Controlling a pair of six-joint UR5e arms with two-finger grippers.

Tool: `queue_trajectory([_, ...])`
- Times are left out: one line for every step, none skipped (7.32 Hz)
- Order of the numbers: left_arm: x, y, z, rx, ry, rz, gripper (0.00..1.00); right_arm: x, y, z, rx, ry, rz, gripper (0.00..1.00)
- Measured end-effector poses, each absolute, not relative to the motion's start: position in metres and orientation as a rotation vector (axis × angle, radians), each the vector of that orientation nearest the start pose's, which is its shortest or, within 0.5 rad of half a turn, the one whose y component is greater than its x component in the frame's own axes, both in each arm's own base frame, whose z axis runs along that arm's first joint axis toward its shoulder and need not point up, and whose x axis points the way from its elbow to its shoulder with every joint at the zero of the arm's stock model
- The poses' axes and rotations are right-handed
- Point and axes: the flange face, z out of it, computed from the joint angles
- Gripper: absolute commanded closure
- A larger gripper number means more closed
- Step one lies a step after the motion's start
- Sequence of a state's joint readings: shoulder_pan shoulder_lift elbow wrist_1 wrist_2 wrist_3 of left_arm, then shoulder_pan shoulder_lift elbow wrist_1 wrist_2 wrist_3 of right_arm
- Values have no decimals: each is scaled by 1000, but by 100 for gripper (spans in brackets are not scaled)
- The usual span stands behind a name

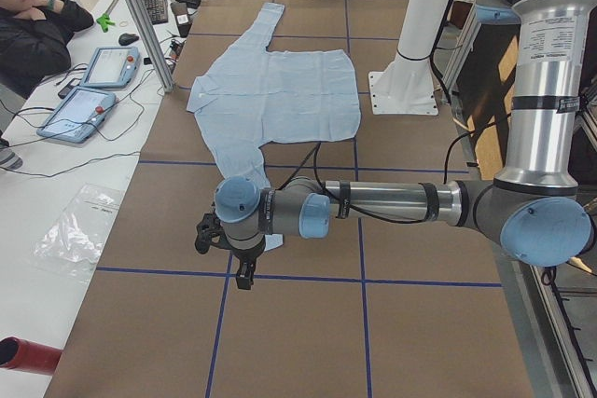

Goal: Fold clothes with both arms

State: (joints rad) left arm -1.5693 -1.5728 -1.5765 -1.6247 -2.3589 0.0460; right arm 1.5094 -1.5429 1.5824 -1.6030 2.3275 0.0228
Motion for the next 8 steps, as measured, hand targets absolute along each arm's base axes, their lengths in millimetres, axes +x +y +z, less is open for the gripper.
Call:
queue_trajectory([-62,-497,648,77,786,70,0,34,-507,643,-24,-755,-38,0])
queue_trajectory([-62,-497,647,79,786,71,0,34,-507,643,-23,-752,-35,0])
queue_trajectory([-62,-499,645,83,787,74,0,34,-508,644,-26,-751,-32,0])
queue_trajectory([-61,-504,639,95,789,79,0,34,-510,646,-32,-750,-29,0])
queue_trajectory([-61,-510,631,117,791,90,0,33,-514,645,-18,-752,-36,0])
queue_trajectory([-60,-518,619,152,791,106,0,32,-520,642,28,-755,-55,0])
queue_trajectory([-59,-526,607,187,792,123,0,29,-525,644,90,-759,-84,0])
queue_trajectory([-52,-536,597,215,790,149,0,20,-529,649,130,-767,-118,0])
